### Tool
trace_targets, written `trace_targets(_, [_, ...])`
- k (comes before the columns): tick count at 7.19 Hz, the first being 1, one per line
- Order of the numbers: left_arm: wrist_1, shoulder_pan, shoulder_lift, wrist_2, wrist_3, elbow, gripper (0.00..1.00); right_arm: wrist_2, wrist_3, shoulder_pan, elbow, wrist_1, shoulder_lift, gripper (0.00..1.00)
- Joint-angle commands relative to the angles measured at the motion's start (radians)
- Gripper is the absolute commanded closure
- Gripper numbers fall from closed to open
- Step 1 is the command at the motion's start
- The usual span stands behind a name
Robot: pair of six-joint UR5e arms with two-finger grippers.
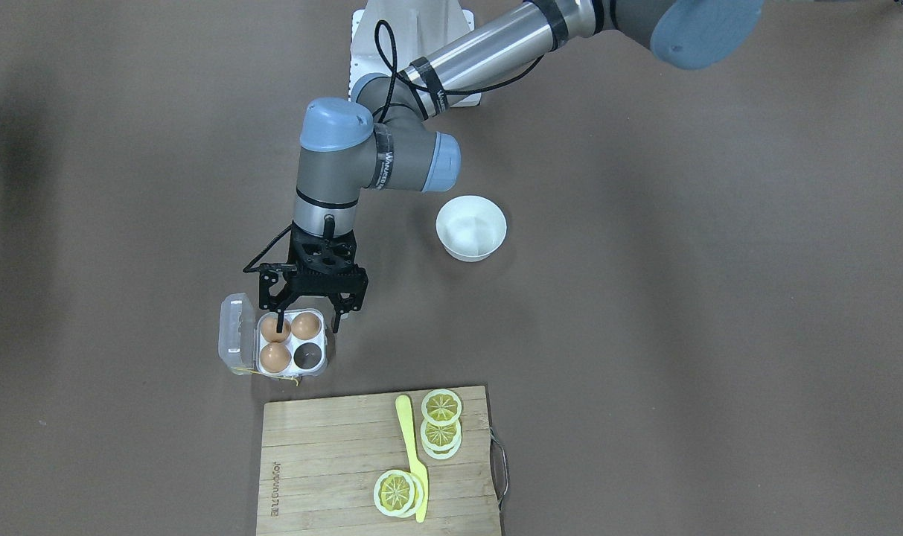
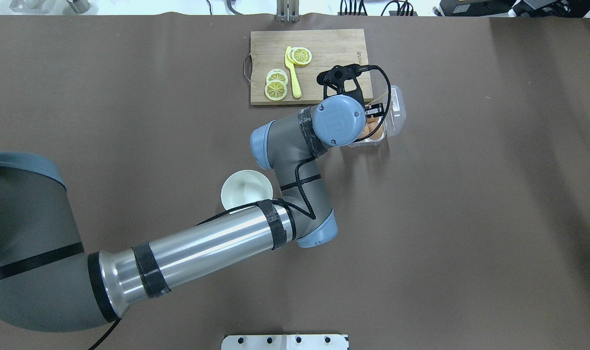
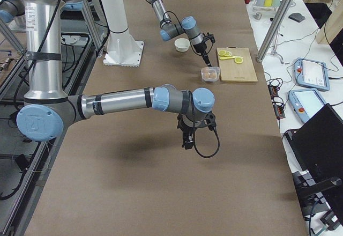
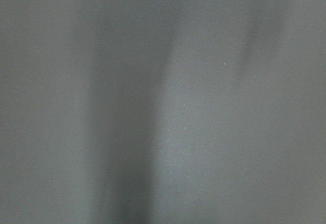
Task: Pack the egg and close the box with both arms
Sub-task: 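Lower the egg into the empty slot and open the left gripper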
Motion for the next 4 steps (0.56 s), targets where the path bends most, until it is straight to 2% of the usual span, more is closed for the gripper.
trace_targets(1, [0.014,-0.001,-0.003,-0.015,0.002,-0.013,0.03,0.001,0.001,0.000,0.001,0.000,0.000,0.00])
trace_targets(2, [0.135,-0.018,-0.003,-0.086,0.008,-0.091,0.03,0.001,0.001,0.000,0.003,0.000,0.000,0.00])
trace_targets(3, [0.372,-0.052,0.002,-0.187,0.018,-0.208,0.03,0.001,0.001,0.000,0.006,0.000,0.000,0.00])
trace_targets(4, [0.485,-0.079,0.028,-0.245,0.088,-0.301,0.03,0.001,0.003,0.000,0.004,0.000,0.000,0.00])
